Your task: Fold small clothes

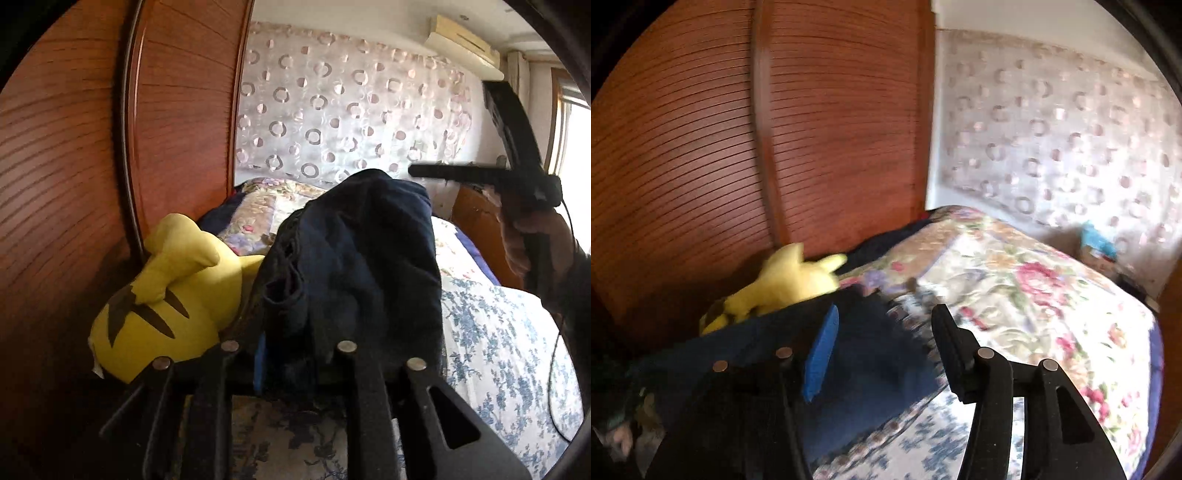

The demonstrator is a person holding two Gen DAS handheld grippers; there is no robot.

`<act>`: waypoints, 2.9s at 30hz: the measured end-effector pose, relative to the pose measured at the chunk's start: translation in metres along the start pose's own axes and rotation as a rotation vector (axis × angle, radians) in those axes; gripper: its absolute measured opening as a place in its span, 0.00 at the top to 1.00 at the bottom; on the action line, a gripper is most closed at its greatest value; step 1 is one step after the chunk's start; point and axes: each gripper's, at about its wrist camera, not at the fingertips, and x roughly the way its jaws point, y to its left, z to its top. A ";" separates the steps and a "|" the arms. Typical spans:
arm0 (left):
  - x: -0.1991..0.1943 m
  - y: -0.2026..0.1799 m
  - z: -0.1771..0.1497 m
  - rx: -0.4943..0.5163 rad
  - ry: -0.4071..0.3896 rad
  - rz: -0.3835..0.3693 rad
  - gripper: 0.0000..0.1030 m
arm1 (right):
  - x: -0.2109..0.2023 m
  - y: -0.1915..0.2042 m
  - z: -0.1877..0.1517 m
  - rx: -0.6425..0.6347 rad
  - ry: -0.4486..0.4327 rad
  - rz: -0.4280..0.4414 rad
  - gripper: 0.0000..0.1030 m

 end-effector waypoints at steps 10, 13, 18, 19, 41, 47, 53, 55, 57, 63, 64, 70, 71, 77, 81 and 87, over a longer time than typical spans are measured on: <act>-0.030 -0.014 0.016 0.033 -0.052 -0.058 0.23 | 0.074 -0.029 -0.049 0.048 0.142 0.042 0.56; -0.035 -0.025 0.018 0.069 -0.058 -0.052 0.22 | 0.083 -0.021 -0.037 0.079 0.108 0.045 0.56; -0.040 -0.046 0.018 0.102 -0.052 -0.072 0.21 | 0.034 -0.001 -0.060 0.105 0.063 0.021 0.55; -0.042 -0.049 0.017 0.108 -0.053 -0.077 0.21 | 0.023 0.002 -0.063 0.105 0.050 0.014 0.55; -0.083 -0.151 -0.003 0.202 -0.105 -0.180 0.21 | -0.228 0.077 -0.211 0.247 -0.111 -0.294 0.29; -0.095 -0.173 0.002 0.225 -0.106 -0.203 0.21 | -0.272 0.103 -0.228 0.298 -0.165 -0.369 0.23; -0.110 -0.189 0.006 0.232 -0.120 -0.220 0.21 | -0.298 0.133 -0.237 0.331 -0.227 -0.426 0.22; -0.115 -0.192 0.008 0.225 -0.127 -0.215 0.21 | -0.301 0.141 -0.242 0.343 -0.244 -0.449 0.22; -0.118 -0.193 0.008 0.218 -0.129 -0.223 0.21 | -0.305 0.149 -0.246 0.354 -0.261 -0.465 0.22; -0.120 -0.196 0.007 0.218 -0.133 -0.234 0.21 | -0.303 0.161 -0.258 0.373 -0.263 -0.491 0.22; -0.121 -0.196 0.007 0.218 -0.135 -0.234 0.21 | -0.303 0.165 -0.259 0.375 -0.262 -0.497 0.22; -0.121 -0.197 0.004 0.216 -0.138 -0.232 0.21 | -0.307 0.175 -0.261 0.382 -0.260 -0.508 0.22; -0.122 -0.197 0.004 0.215 -0.138 -0.231 0.21 | -0.307 0.176 -0.261 0.382 -0.260 -0.508 0.22; -0.122 -0.195 0.004 0.214 -0.139 -0.230 0.21 | -0.309 0.171 -0.259 0.383 -0.259 -0.507 0.22; -0.123 -0.193 0.005 0.211 -0.142 -0.228 0.21 | -0.311 0.167 -0.259 0.384 -0.257 -0.505 0.22; -0.123 -0.191 0.006 0.213 -0.144 -0.221 0.21 | -0.314 0.164 -0.258 0.383 -0.256 -0.506 0.22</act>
